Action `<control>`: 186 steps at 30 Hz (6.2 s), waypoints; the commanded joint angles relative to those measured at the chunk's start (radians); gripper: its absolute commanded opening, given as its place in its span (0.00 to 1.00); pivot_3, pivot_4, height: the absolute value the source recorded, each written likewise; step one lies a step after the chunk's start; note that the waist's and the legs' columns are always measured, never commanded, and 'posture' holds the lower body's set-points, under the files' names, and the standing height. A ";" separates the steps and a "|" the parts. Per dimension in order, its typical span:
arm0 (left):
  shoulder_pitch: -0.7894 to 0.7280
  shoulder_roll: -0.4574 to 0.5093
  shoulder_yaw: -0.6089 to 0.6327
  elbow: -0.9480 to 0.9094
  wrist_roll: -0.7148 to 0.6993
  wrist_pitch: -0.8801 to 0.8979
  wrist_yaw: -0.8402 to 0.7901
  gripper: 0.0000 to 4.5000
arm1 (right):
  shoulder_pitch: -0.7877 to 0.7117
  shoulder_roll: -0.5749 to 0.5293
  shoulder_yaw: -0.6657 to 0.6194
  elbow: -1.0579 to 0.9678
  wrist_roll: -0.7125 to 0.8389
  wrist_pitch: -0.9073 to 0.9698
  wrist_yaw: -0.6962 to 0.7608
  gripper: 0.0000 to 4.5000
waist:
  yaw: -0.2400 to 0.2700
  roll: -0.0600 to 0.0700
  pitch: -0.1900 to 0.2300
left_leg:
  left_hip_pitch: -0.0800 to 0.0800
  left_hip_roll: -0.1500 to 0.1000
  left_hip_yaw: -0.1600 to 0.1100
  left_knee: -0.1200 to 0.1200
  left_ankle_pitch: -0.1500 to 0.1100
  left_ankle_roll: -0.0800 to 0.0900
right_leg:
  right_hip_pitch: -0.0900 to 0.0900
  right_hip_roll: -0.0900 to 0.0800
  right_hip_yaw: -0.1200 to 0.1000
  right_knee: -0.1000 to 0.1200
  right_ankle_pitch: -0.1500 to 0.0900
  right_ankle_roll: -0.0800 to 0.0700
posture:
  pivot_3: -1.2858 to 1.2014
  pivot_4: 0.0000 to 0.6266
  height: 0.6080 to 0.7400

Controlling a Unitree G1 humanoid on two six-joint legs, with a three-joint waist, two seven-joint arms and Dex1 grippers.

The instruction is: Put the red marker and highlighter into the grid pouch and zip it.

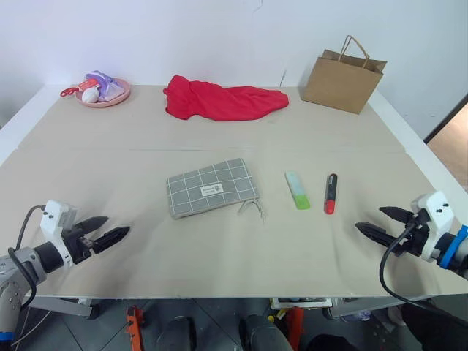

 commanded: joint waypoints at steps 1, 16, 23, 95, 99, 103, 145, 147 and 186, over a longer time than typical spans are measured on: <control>-0.025 -0.008 0.026 -0.019 -0.022 -0.020 -0.005 0.98 | -0.020 -0.010 -0.006 -0.009 0.000 -0.013 0.006 0.98 | 0.000 0.000 0.000 | 0.000 0.000 0.000 0.000 0.000 0.000 | 0.000 0.000 0.000 0.000 0.000 0.000 | 0.52 0.24 1.00; -0.141 0.018 -0.064 0.155 0.284 -0.682 -0.145 1.00 | -0.085 -0.004 0.036 -0.004 0.012 0.012 0.019 0.93 | 0.001 0.000 0.000 | 0.000 -0.001 0.001 0.000 0.000 0.000 | 0.000 -0.001 0.001 0.000 0.001 -0.001 | 0.52 0.24 1.00; -0.186 0.005 -0.085 0.202 0.307 -0.754 -0.141 1.00 | -0.157 0.033 0.042 -0.039 0.077 0.072 0.007 0.32 | 0.001 0.000 0.000 | 0.000 -0.001 0.001 0.000 0.000 0.000 | 0.000 -0.001 0.001 0.000 0.001 -0.001 | 0.52 0.24 1.00; -0.710 -0.152 -0.613 0.862 0.774 -1.554 0.035 1.00 | -0.763 0.456 0.761 0.423 -0.588 -0.309 -0.129 0.02 | 0.003 0.000 -0.002 | -0.005 0.000 0.001 0.004 0.004 -0.002 | -0.007 0.007 -0.001 0.013 0.007 -0.009 | 0.52 0.24 1.00; -0.711 -0.152 -0.627 0.860 0.762 -1.561 0.026 1.00 | -0.761 0.454 0.760 0.420 -0.588 -0.306 -0.127 0.02 | 0.003 0.000 -0.002 | -0.005 0.000 0.001 0.004 0.004 -0.002 | -0.007 0.007 -0.001 0.013 0.007 -0.009 | 0.52 0.24 1.00; -0.705 -0.155 -0.636 0.851 0.739 -1.543 0.004 0.72 | -0.762 0.455 0.758 0.421 -0.586 -0.304 -0.124 0.00 | 0.003 0.000 -0.002 | -0.005 -0.001 0.000 0.004 0.004 -0.002 | -0.007 0.007 -0.001 0.013 0.007 -0.009 | 0.52 0.24 1.00; -0.532 -0.293 -0.457 0.225 0.303 -0.448 0.058 0.00 | -0.663 0.434 0.473 -0.041 -0.217 0.364 -0.320 0.99 | -0.003 0.002 -0.002 | -0.006 0.000 -0.002 0.003 0.004 -0.003 | -0.008 0.009 0.001 0.013 0.006 -0.009 | 0.52 0.24 1.00; -0.536 -0.294 -0.468 0.214 0.313 -0.432 0.052 0.00 | -0.680 0.444 0.481 -0.014 -0.234 0.332 -0.335 0.99 | -0.002 0.002 -0.002 | -0.006 -0.001 -0.002 0.003 0.005 -0.003 | -0.009 0.009 0.001 0.013 0.006 -0.008 | 0.52 0.24 1.00; -0.563 -0.323 -0.457 -0.035 0.291 -0.179 0.157 0.00 | -0.771 0.494 0.548 0.161 -0.332 0.184 -0.361 0.99 | -0.002 0.002 -0.001 | -0.009 -0.001 -0.002 0.002 0.005 -0.003 | -0.011 0.008 0.001 0.012 0.005 -0.008 | 0.52 0.24 1.00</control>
